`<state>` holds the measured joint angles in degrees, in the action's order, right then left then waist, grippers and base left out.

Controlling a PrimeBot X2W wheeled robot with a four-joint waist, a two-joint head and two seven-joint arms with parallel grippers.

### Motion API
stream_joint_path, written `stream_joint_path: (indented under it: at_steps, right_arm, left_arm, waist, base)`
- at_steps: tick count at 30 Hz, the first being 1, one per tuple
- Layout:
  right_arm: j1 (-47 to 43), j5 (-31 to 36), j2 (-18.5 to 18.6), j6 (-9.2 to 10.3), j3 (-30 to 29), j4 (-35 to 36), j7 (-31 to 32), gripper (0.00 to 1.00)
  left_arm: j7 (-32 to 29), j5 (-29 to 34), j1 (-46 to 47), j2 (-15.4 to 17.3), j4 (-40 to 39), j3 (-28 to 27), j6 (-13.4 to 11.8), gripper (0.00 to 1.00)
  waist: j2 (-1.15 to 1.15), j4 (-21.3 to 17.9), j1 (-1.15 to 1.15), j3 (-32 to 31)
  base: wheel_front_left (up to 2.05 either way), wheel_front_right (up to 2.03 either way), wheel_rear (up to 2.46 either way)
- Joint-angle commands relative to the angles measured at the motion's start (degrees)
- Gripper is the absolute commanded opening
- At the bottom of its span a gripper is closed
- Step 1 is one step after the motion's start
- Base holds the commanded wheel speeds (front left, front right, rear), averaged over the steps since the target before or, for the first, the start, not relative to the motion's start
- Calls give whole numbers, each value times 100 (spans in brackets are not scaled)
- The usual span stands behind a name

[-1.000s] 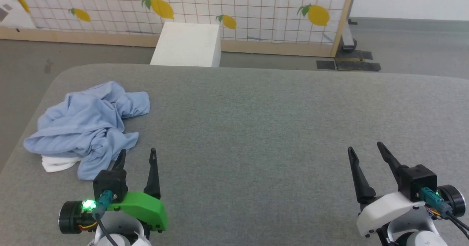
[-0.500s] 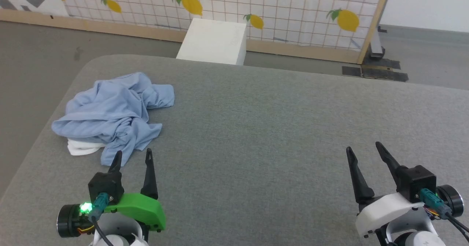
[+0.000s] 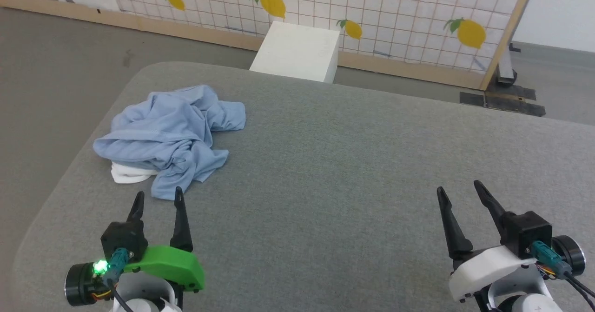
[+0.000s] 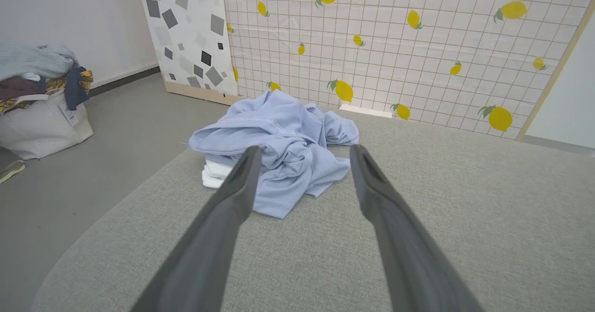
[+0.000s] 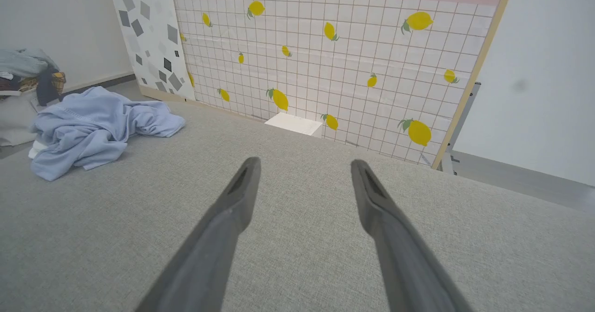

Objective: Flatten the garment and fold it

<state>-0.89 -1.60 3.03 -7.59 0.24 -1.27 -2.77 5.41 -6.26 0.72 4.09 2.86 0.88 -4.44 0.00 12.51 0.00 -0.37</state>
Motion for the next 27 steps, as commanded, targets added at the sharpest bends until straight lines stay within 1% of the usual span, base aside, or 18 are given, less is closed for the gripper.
stream_joint_path:
  at_steps: [1,27]
  right_arm:
    - [77,-55,-5,4,11,-26,-53,100]
    - [135,-162,-9,6,52,-126,-225,100]
  left_arm:
    - [50,-87,-96,53,-19,3,-62,100]
    - [293,-514,-215,132,0,64,-381,100]
  waist:
    - [0,72,0,-6]
    - [0,837,0,11]
  base:
    - [0,0,0]
    - [0,0,0]
